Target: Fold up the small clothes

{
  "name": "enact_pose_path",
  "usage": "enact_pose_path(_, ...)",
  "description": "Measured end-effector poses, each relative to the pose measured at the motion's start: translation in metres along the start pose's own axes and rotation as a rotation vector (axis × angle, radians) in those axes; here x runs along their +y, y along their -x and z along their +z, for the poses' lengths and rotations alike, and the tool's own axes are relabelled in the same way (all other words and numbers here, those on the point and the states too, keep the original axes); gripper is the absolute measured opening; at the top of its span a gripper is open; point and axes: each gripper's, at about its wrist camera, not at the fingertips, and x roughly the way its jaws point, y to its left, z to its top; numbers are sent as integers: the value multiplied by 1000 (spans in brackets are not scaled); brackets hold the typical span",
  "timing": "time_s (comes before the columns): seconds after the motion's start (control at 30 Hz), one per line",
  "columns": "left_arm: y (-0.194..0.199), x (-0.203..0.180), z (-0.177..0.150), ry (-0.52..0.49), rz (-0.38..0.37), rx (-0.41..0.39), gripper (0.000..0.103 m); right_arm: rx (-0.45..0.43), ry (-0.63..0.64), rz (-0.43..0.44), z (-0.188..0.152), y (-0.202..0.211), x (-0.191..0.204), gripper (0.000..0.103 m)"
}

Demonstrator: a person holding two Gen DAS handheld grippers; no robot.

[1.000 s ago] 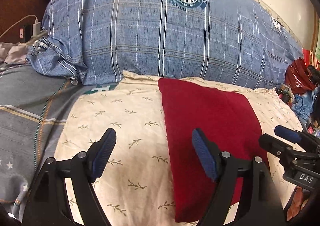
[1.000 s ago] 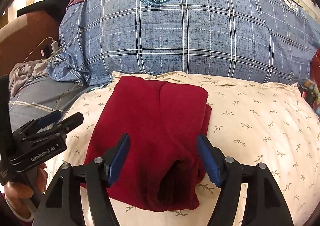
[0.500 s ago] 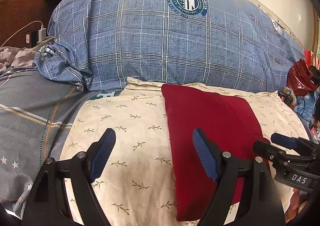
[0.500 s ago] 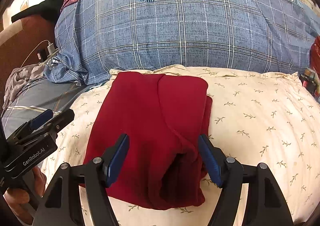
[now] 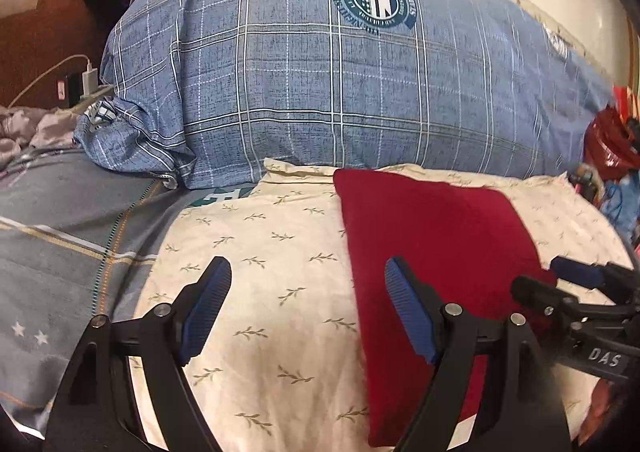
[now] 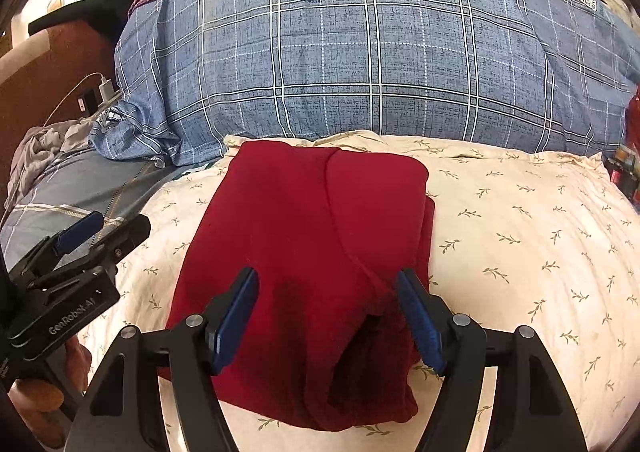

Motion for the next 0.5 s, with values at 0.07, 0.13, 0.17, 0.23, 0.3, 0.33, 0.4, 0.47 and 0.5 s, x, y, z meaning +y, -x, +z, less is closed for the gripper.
enact_pose_path(0.07,0,1,0,10,-10,1,80,-4,-4,1,0,1,0,73)
enact_pose_path(0.13,1,2,0,22,-19,1,80,-3,-9,-3,0,1,-2,75)
enact_pose_path(0.17,1,2,1,22,-19,0,80,-1,-14,-7,0,1,-3,77)
enact_pose_path(0.23,2,0,1,12,-23,2,80,-1,-28,-12,0,2,-5,77)
enact_pose_path(0.3,1,-2,1,4,-23,7,80,-3,-35,-8,-1,2,-8,77)
enact_pose_path(0.33,0,-3,0,0,-22,9,80,-1,-37,-6,-1,1,-8,77)
enact_pose_path(0.4,0,-4,0,-7,-23,14,80,3,-36,-4,-2,1,-8,77)
enact_pose_path(0.47,0,-5,0,-13,-20,12,80,6,-30,-3,-2,1,-7,77)
enact_pose_path(0.5,1,-6,0,-15,-19,9,80,4,-25,-3,-3,1,-5,77)
